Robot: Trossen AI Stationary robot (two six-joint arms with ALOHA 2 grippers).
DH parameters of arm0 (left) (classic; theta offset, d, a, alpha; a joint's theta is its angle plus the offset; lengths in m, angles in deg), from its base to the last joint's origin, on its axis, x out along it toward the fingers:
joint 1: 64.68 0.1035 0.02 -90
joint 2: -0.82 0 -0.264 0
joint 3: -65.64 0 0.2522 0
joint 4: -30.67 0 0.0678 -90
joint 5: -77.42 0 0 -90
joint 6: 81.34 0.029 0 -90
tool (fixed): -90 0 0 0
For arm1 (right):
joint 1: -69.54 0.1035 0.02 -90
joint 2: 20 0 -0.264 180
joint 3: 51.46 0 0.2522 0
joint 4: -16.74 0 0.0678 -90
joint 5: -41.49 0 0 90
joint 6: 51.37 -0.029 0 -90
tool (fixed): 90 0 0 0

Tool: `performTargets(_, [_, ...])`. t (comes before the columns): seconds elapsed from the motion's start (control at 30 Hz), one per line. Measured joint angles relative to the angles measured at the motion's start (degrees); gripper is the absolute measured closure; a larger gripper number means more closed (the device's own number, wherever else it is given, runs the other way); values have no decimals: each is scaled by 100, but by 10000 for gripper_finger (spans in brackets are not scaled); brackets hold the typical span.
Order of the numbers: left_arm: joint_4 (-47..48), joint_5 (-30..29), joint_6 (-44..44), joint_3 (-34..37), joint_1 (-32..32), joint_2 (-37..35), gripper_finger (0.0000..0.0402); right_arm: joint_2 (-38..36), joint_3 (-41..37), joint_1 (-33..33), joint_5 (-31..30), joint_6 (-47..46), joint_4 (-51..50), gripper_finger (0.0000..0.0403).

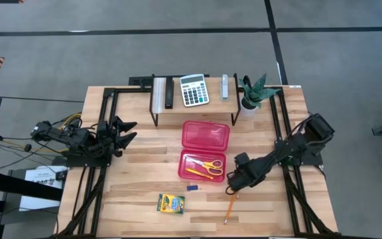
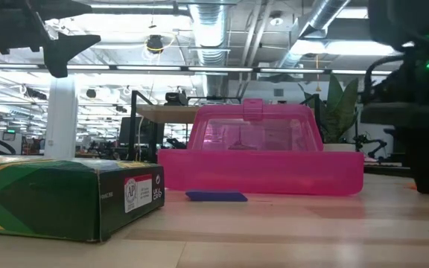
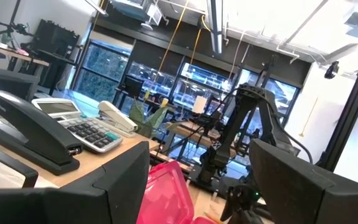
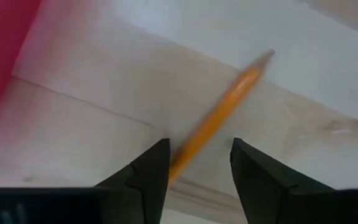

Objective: Pack school essentials
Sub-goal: Put the top orange pencil into the red supply box

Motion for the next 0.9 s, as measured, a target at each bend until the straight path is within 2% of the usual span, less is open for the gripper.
performTargets(0.2, [-3, -4, 70, 0, 0, -1, 139, 228, 13, -243, 441, 516, 333, 276])
performTargets(0.5, [-2, -4, 72, 0, 0, 0, 139, 147, -3, -437, 517, 856, 394, 389])
performTargets(0.9, [-7, -6, 72, 0, 0, -1, 139, -16, 70, -433, 502, 1157, 234, 397])
